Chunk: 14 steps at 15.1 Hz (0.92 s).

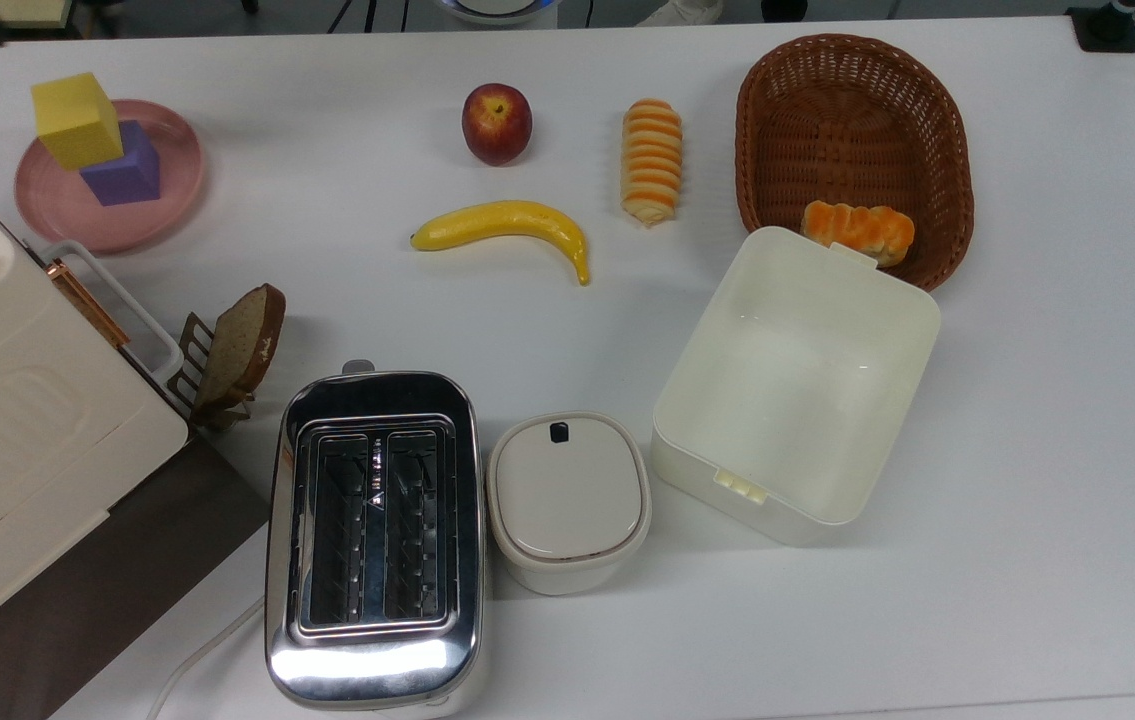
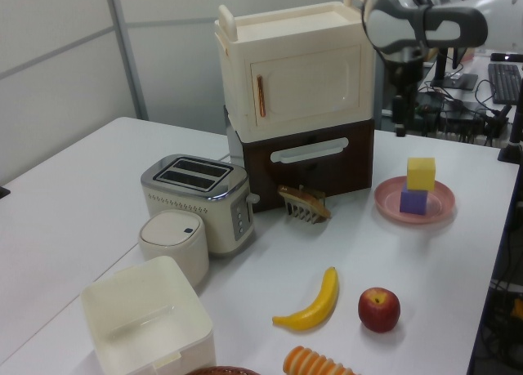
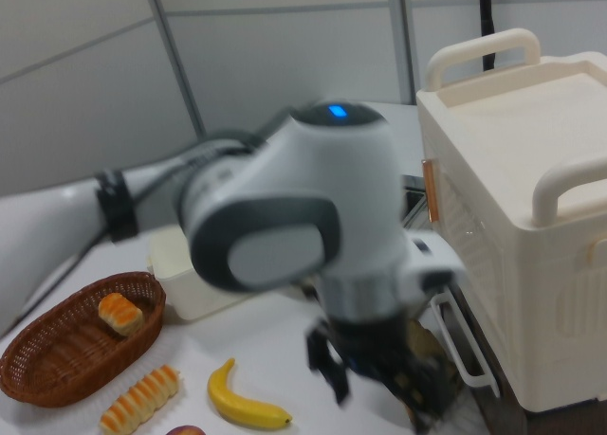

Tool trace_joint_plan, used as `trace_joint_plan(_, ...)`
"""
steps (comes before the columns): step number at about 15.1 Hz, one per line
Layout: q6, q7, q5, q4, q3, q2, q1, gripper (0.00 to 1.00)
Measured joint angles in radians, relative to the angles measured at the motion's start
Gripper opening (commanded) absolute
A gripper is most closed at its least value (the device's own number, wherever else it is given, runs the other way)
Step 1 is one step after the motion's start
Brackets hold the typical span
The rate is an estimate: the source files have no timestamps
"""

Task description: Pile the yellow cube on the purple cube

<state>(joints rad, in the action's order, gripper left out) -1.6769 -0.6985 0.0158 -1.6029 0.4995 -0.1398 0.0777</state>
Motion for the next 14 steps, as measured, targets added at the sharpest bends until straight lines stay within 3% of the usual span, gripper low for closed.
trace_joint_plan(5,0.115,0.447,0.023,0.018,-0.272,0.053,-0.021,1.0)
trace_joint_plan(8,0.164,0.587,0.028,0.02,-0.42,0.09,-0.029,1.0)
trace_joint_plan(10,0.172,0.632,0.028,0.02,-0.48,0.105,-0.031,1.0)
trace_joint_plan(14,0.167,0.717,0.028,0.018,-0.484,0.099,-0.032,1.0)
